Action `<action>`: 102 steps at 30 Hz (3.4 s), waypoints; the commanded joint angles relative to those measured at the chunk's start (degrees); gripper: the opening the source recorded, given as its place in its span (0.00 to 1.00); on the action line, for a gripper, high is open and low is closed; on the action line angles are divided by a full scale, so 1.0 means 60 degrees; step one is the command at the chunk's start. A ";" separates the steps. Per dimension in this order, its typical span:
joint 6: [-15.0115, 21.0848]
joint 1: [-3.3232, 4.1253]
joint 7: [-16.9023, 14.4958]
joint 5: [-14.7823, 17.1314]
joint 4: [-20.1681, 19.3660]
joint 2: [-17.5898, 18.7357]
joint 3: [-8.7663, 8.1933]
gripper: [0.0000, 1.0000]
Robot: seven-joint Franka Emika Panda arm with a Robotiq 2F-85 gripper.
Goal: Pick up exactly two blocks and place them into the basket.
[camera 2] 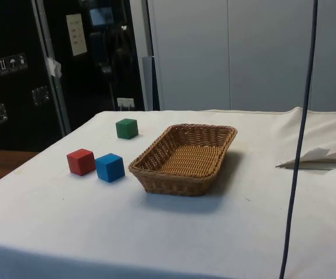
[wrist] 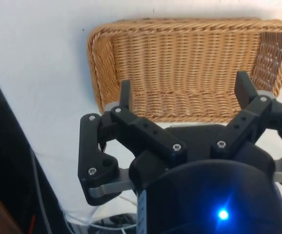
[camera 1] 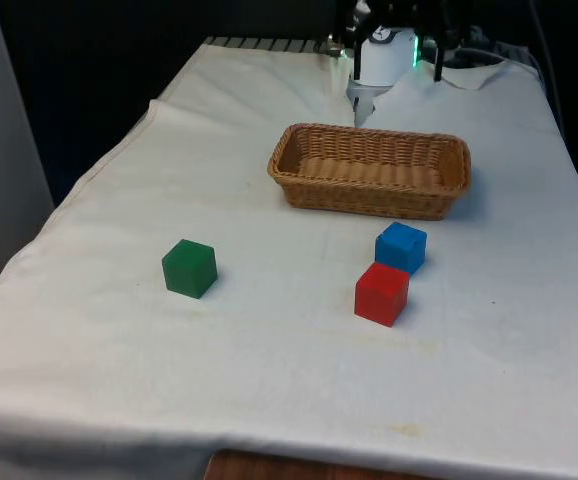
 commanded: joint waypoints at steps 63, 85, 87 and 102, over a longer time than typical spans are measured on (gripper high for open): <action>0.2865 -0.0191 0.1280 0.1451 0.0707 0.3285 0.0411 1.00; 0.3552 -0.0153 0.1127 0.2244 0.1070 0.4335 0.0382 1.00; 0.3552 -0.0124 0.1155 0.2196 0.1079 0.4374 0.0344 1.00; 0.3476 -0.0115 0.1165 0.2177 0.1089 0.4345 0.0315 0.03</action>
